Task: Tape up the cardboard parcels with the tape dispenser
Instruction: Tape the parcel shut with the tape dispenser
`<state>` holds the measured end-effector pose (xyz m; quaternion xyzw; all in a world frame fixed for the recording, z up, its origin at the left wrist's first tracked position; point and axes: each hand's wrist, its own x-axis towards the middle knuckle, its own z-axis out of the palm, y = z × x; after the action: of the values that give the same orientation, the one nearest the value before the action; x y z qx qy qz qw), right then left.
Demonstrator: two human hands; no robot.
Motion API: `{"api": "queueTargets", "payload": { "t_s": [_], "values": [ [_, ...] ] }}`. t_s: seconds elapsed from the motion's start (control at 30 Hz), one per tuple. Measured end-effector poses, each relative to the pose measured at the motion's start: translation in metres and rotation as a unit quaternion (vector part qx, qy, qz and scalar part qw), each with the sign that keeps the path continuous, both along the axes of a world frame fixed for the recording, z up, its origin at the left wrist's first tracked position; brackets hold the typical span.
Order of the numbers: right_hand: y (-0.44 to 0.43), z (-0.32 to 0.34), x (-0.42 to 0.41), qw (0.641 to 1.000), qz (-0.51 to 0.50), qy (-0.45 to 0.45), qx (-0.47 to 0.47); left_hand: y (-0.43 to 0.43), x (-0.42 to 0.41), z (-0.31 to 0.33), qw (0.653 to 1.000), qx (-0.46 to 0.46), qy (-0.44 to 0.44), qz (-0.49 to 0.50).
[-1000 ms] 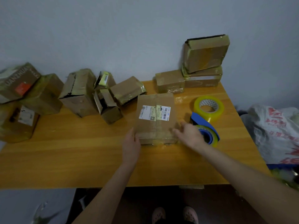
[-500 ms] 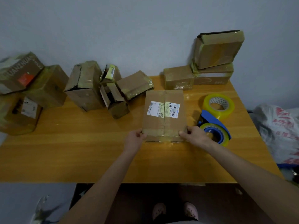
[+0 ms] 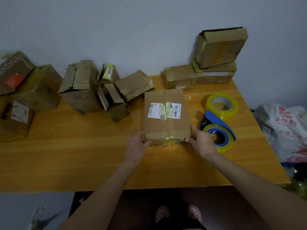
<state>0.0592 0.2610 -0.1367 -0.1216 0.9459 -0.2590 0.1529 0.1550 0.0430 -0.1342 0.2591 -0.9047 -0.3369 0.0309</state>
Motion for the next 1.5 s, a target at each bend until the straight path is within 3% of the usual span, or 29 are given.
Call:
{"api": "queueTargets", "payload": {
  "t_s": [0.1, 0.17, 0.3, 0.5, 0.73, 0.87, 1.03, 1.17, 1.27, 1.33, 1.4, 1.5],
  "values": [
    [-0.001, -0.005, 0.002, 0.997, 0.0, 0.01, 0.083, 0.004, -0.002, -0.004, 0.999, 0.009, -0.028, 0.029],
    [0.001, -0.007, 0.004, 0.992, 0.01, 0.003, 0.126, 0.004, -0.004, -0.003, 0.998, -0.037, -0.052, 0.001],
    [-0.01, -0.002, 0.005, 0.989, 0.03, 0.067, 0.128, 0.012, -0.015, 0.003, 0.994, -0.076, -0.046, -0.064],
    [-0.026, -0.002, -0.003, 0.98, 0.058, 0.103, 0.163, 0.021, -0.027, -0.005, 0.973, -0.159, -0.126, -0.108],
    [0.004, -0.007, -0.012, 0.991, 0.099, 0.07, 0.051, -0.013, -0.004, -0.01, 0.982, -0.035, -0.052, -0.176],
    [0.004, -0.005, -0.017, 0.989, 0.106, 0.065, 0.083, -0.014, -0.003, -0.006, 0.989, 0.047, -0.032, -0.138],
    [-0.002, -0.004, -0.013, 0.991, 0.087, 0.048, 0.089, -0.021, -0.005, -0.007, 0.985, -0.02, -0.044, -0.163],
    [-0.014, 0.01, 0.015, 0.985, 0.134, 0.02, 0.109, -0.04, -0.005, 0.002, 0.985, -0.035, -0.046, -0.161],
    [-0.042, 0.013, 0.054, 0.97, 0.231, -0.07, 0.038, -0.043, -0.011, 0.01, 0.98, -0.153, -0.038, -0.12],
    [-0.054, 0.018, 0.063, 0.955, 0.272, -0.115, -0.005, -0.033, -0.013, 0.017, 0.966, -0.191, -0.078, -0.157],
    [-0.055, 0.028, 0.046, 0.971, 0.23, -0.059, -0.003, -0.021, -0.009, 0.018, 0.946, -0.191, -0.16, -0.209],
    [-0.045, 0.045, 0.004, 0.991, 0.09, 0.097, 0.018, -0.02, 0.001, 0.015, 0.896, -0.258, -0.226, -0.283]
  ]
}}
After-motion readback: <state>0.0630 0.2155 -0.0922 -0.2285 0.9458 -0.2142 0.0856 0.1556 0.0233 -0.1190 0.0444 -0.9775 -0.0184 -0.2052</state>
